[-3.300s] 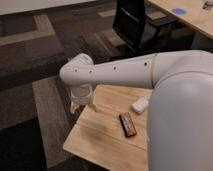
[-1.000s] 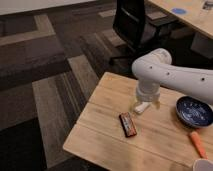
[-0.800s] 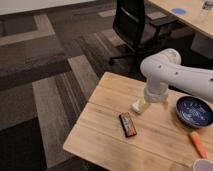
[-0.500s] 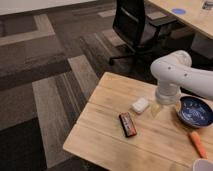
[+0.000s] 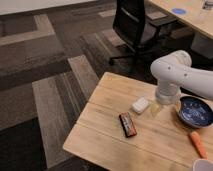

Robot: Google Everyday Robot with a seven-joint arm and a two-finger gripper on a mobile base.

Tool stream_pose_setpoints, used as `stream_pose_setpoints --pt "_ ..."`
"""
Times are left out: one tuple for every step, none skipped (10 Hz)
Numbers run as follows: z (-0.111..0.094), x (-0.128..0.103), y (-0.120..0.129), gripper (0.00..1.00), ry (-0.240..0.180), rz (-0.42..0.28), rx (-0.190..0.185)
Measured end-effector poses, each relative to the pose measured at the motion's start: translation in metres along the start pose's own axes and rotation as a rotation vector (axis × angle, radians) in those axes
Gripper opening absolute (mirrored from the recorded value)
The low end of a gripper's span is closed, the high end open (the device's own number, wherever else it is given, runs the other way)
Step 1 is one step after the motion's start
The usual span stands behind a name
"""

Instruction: Place the pepper in the ceramic bowl

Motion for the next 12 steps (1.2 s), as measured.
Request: stream_pose_setpoints --pt "0.005 0.001 -0.013 0.65 -0.006 0.022 0.004" --pt "0.008 0.002 -0.021 0.65 -0.017 0.037 0.001" --pt "0.014 0.003 -0.033 0.65 -0.035 0.055 -0.009" --pt "0.019 0.004 -0.041 0.65 -0.048 0.069 -0.019" --pt "0.025 0.005 -0.05 0.65 -0.068 0.086 -0.033" --pt "0.035 0.007 -0.063 0.65 -0.094 0.113 -0.05" --pt "0.042 0.009 -0.075 0.65 -0.106 0.137 -0.057" --pt "0.049 0.012 -0.084 0.65 -0.112 0.159 -0.065" --pt "0.057 0.017 -0.098 0.65 -0.117 0.186 -0.07" --pt "0.066 0.022 -0.109 0.65 -0.119 0.207 -0.077" --pt "0.075 0.027 -0.118 0.65 -0.123 0.223 -0.085" --pt "0.079 0.029 -0.122 0.65 -0.132 0.227 -0.093"
